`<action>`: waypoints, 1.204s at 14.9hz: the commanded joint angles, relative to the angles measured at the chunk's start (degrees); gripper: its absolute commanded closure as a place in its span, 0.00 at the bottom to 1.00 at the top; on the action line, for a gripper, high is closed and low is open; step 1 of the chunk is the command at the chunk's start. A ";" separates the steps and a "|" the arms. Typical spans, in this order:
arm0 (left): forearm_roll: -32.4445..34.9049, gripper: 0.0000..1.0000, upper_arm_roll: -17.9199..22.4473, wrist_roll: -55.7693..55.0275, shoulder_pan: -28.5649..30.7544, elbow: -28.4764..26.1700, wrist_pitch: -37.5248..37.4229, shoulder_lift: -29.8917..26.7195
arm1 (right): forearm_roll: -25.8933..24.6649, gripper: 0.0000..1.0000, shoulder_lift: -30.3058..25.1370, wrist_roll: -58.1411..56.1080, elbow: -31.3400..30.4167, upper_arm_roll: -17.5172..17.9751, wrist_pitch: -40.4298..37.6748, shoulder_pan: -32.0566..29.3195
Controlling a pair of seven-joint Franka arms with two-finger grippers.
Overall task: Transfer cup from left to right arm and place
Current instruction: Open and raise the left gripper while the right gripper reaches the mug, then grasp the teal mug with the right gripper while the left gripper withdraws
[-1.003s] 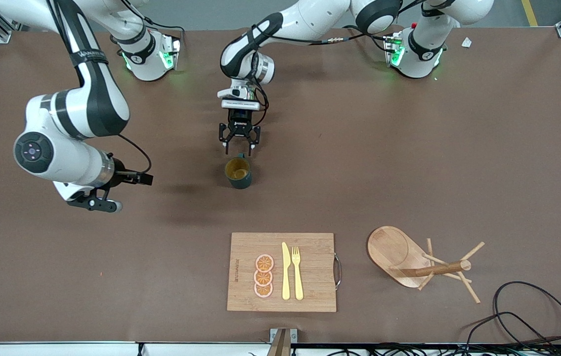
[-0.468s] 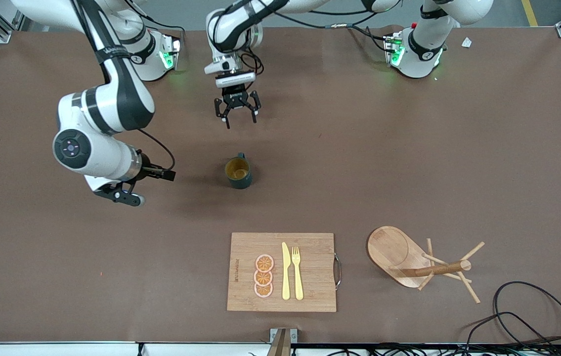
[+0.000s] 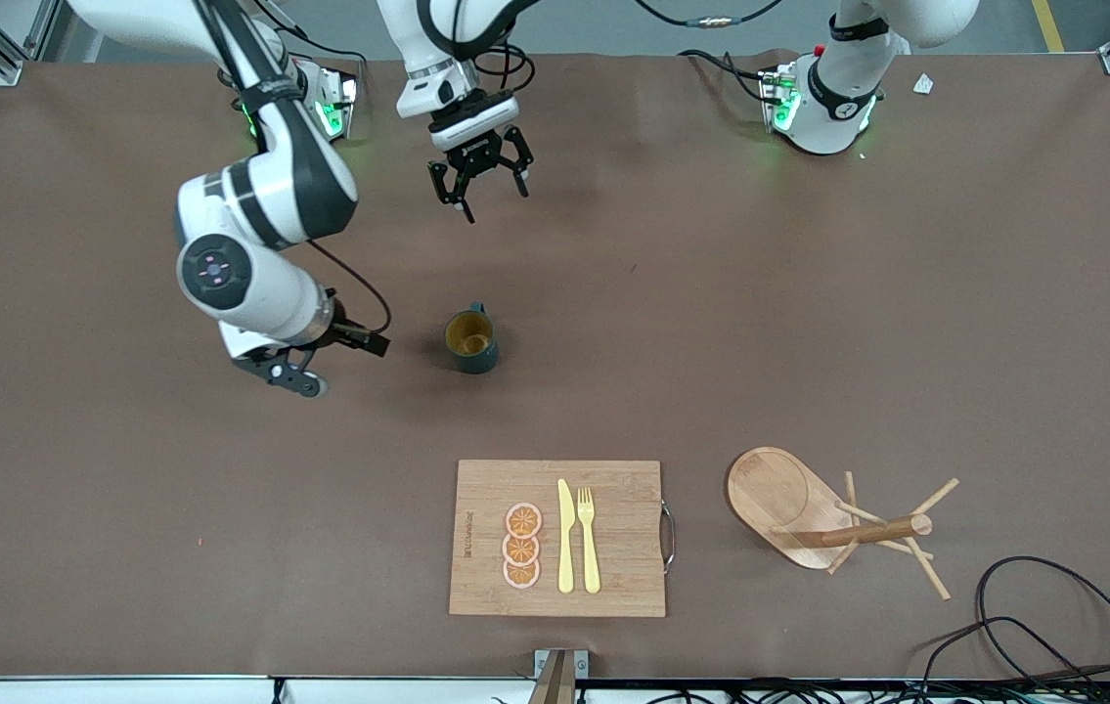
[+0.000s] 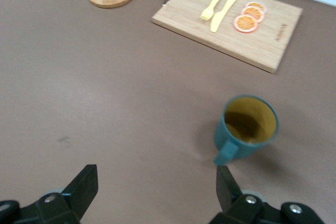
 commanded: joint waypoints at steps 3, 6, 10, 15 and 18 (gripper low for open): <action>-10.23 0.01 -0.42 13.74 8.97 -1.66 -0.80 -8.57 | 0.47 0.00 -1.50 3.10 -5.79 -0.24 6.75 5.37; -14.10 0.01 -0.42 22.53 15.29 -1.40 -2.55 -11.47 | 0.55 0.00 -1.50 1.96 -8.18 -0.07 12.20 10.19; -17.89 0.01 -0.33 33.52 25.66 -1.22 -2.91 -14.81 | 0.47 0.00 -0.10 -5.85 -8.18 0.02 16.51 11.53; -24.12 0.00 -0.42 45.83 38.32 0.19 -3.34 -17.62 | -0.41 0.00 2.19 -7.18 -9.14 -0.16 19.42 14.43; -26.07 0.00 -0.25 54.52 44.21 0.27 -5.09 -19.65 | -0.50 0.07 3.86 -9.55 -9.23 -0.24 21.70 13.82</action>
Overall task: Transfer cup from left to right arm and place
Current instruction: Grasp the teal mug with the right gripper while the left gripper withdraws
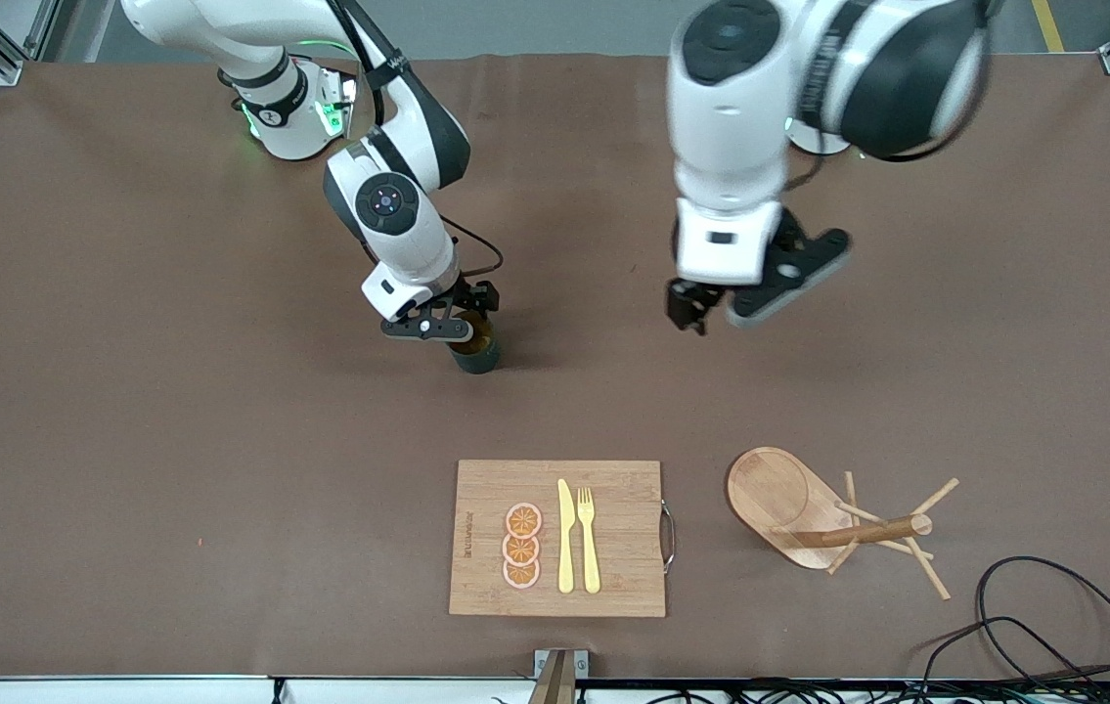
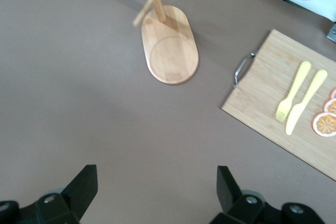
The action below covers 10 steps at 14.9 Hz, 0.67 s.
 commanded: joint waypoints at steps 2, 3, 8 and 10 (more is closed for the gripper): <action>-1.89 0.00 -0.62 10.23 6.44 -0.31 -3.43 -3.12 | -0.32 0.13 1.97 -1.82 -0.82 -0.44 4.04 -1.53; -1.89 0.00 -0.27 11.47 7.41 -0.31 -3.52 -3.65 | -0.32 0.19 2.50 -1.82 -0.73 -0.35 4.31 -1.89; -4.52 0.00 -0.18 19.56 14.00 -0.22 -4.83 -4.97 | -0.32 0.61 5.40 -3.23 -0.29 -0.44 5.54 -2.33; -5.75 0.00 -0.27 24.55 16.38 -0.05 -5.98 -5.33 | -0.32 0.83 5.49 -4.71 0.24 -0.44 5.90 -2.24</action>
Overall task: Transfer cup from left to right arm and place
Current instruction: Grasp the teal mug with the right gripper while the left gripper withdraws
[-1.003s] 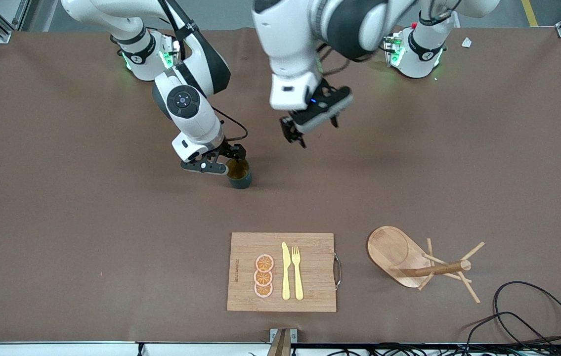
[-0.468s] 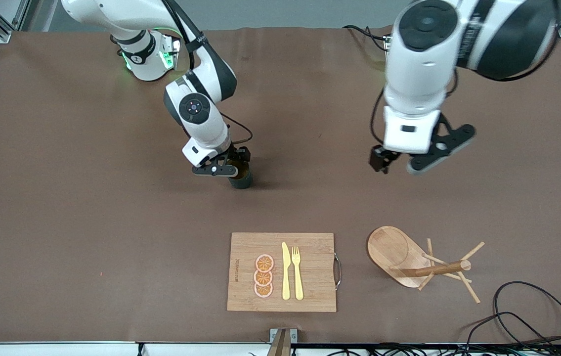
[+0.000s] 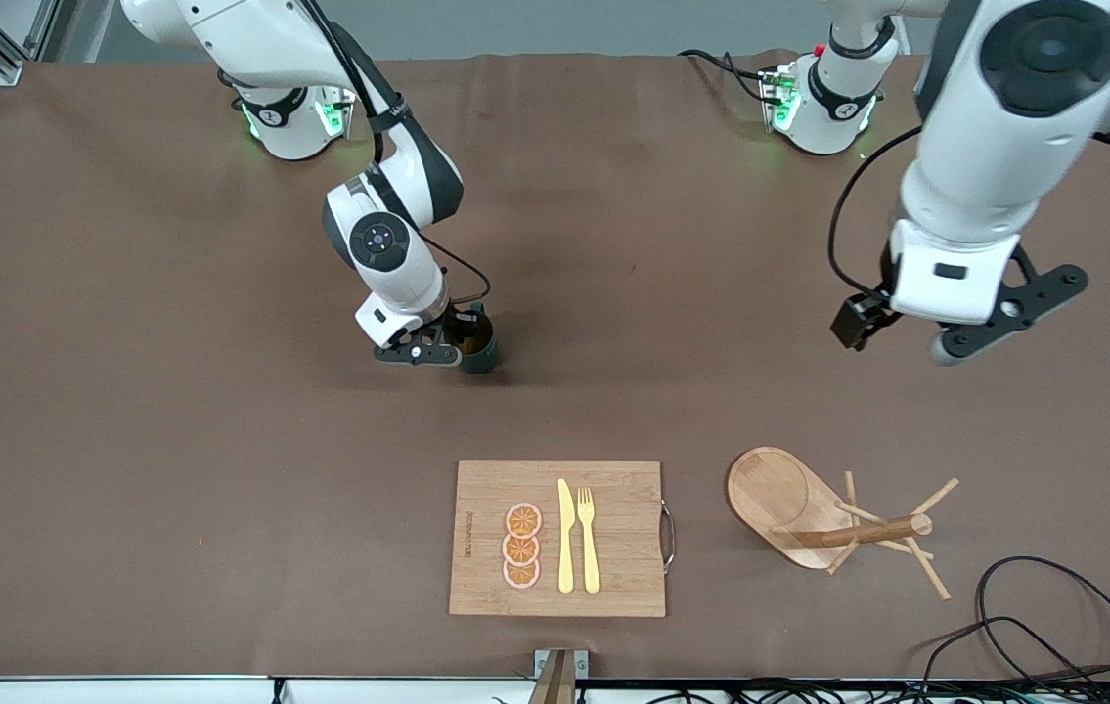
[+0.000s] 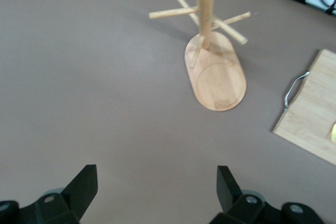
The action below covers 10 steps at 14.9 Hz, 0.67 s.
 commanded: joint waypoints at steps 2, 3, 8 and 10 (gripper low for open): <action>-2.79 0.00 -0.57 10.40 5.23 0.16 -1.63 -1.58 | -0.32 0.98 0.08 -5.56 1.18 0.38 0.14 -1.30; -3.93 0.00 -0.13 13.12 5.68 0.16 -1.63 -2.89 | -0.32 0.98 0.08 -7.14 1.36 0.38 -0.04 -1.91; -7.34 0.00 5.40 29.10 5.51 -0.27 -2.60 -6.33 | -0.41 1.00 -0.18 -16.18 1.45 0.30 0.05 -2.36; -12.18 0.00 9.96 36.32 5.25 -0.54 -3.82 -7.82 | -0.41 1.00 -0.80 -23.47 1.19 0.21 -0.04 -3.76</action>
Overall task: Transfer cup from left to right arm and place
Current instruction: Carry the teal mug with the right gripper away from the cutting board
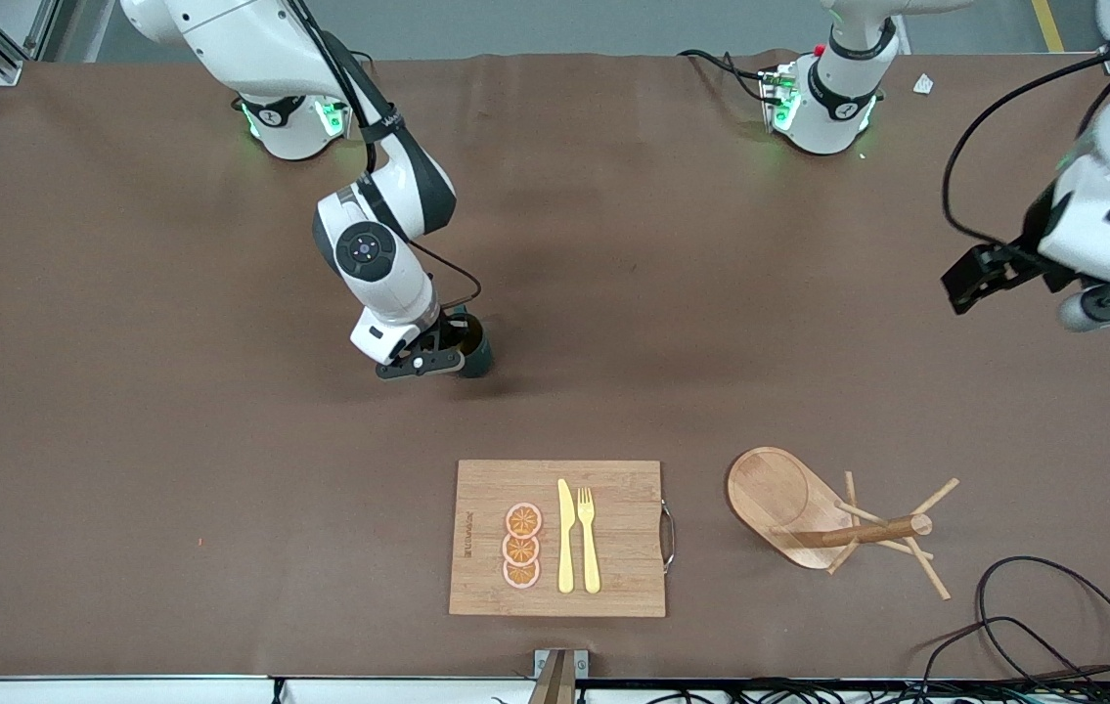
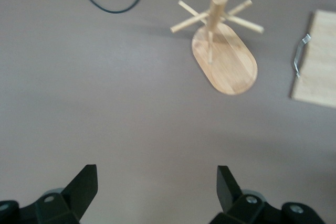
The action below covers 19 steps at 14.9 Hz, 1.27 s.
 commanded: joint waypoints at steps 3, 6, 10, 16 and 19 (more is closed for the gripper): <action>-5.05 0.00 5.55 10.22 -0.43 -1.85 -4.33 -3.97 | -0.47 1.00 -2.07 -11.61 -1.05 0.24 -0.45 -2.70; -5.31 0.00 6.52 13.11 -0.69 -3.52 -4.69 -6.00 | -0.65 0.99 -4.00 -19.94 -1.84 0.24 -2.11 -6.56; -5.40 0.00 9.50 17.94 -1.57 -5.80 -5.31 -8.28 | -0.73 1.00 -7.69 -33.48 -4.73 0.24 -3.79 -12.44; -5.40 0.00 9.95 21.65 -1.57 -7.13 -5.31 -9.34 | -0.73 0.99 -9.89 -55.19 -8.43 0.24 -3.09 -22.46; -6.36 0.00 9.43 21.56 -1.48 -9.05 -4.87 -10.57 | -0.73 0.99 -10.25 -68.71 -8.61 0.33 -3.08 -26.95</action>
